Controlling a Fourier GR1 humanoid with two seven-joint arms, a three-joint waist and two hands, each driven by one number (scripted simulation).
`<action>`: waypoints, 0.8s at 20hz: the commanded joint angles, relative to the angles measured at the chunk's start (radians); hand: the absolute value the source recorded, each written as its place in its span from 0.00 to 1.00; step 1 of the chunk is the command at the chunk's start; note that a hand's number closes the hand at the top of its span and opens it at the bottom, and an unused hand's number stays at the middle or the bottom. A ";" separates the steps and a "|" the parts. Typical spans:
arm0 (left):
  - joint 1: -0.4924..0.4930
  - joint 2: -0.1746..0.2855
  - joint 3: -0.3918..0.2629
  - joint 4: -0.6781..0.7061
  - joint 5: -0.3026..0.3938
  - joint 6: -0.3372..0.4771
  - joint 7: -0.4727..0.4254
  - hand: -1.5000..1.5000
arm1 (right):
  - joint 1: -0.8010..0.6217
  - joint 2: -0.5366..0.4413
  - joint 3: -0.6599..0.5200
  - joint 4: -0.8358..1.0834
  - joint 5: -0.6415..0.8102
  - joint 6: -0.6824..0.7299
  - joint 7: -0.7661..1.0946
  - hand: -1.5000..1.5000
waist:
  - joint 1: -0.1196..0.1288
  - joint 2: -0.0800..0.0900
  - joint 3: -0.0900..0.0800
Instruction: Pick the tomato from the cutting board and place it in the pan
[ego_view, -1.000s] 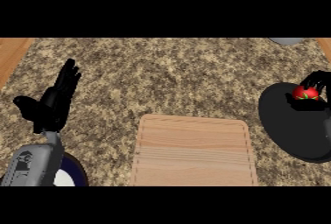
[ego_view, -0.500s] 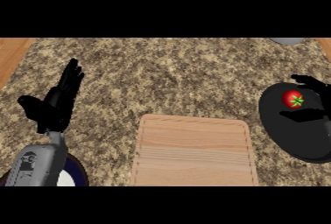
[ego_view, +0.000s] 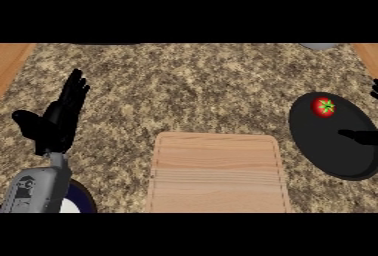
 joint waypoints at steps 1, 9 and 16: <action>0.019 0.008 0.008 -0.009 0.001 -0.004 -0.001 0.50 | 0.075 -0.057 -0.046 0.015 -0.089 0.223 -0.082 0.00 | -0.017 -0.007 -0.001; 0.066 0.038 0.037 -0.045 0.019 -0.026 0.002 0.50 | 0.280 -0.171 -0.040 -0.082 -0.174 0.514 -0.180 0.00 | -0.027 -0.011 -0.003; 0.084 0.021 0.041 -0.032 0.014 -0.009 -0.015 0.50 | 0.472 -0.228 -0.053 -0.244 -0.292 0.639 -0.175 0.00 | -0.058 -0.020 -0.006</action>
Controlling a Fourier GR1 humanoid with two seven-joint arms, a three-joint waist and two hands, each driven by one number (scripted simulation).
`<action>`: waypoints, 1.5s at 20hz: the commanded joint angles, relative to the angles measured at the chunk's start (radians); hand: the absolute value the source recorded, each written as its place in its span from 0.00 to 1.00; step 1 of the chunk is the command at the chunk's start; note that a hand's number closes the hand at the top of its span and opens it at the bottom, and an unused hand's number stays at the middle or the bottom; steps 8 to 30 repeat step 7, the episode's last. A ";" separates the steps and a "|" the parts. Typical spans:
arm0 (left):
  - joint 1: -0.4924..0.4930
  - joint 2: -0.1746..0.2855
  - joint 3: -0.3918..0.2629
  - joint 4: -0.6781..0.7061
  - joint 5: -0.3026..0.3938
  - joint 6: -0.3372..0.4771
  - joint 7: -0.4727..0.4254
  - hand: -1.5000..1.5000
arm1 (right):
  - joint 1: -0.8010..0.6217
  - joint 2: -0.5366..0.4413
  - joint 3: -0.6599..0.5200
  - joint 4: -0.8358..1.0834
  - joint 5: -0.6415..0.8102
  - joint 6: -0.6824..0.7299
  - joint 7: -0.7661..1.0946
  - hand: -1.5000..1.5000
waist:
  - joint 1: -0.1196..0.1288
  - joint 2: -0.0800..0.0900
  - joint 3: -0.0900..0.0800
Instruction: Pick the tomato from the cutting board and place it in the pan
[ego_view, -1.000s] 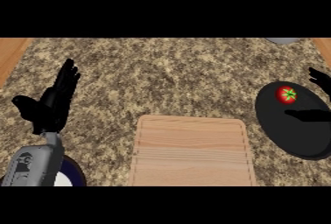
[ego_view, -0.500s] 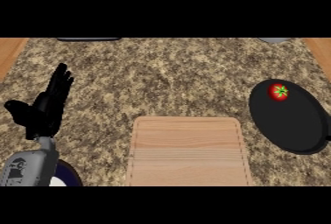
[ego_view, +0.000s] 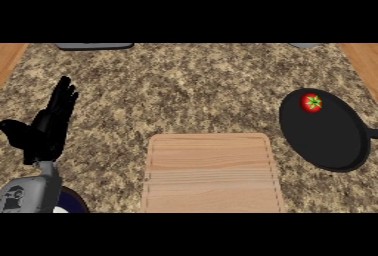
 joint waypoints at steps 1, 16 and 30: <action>0.050 -0.017 -0.025 -0.062 -0.009 0.003 0.009 0.50 | 0.137 -0.021 -0.002 -0.075 -0.061 0.243 -0.155 0.00 | 0.002 -0.004 0.001; -0.031 0.004 -0.004 -0.012 -0.002 -0.002 0.030 0.50 | 0.265 -0.008 0.024 -0.259 -0.145 0.231 -0.089 0.00 | 0.008 0.005 0.001; -0.031 0.004 -0.004 -0.012 -0.002 -0.002 0.030 0.50 | 0.265 -0.008 0.024 -0.259 -0.145 0.231 -0.089 0.00 | 0.008 0.005 0.001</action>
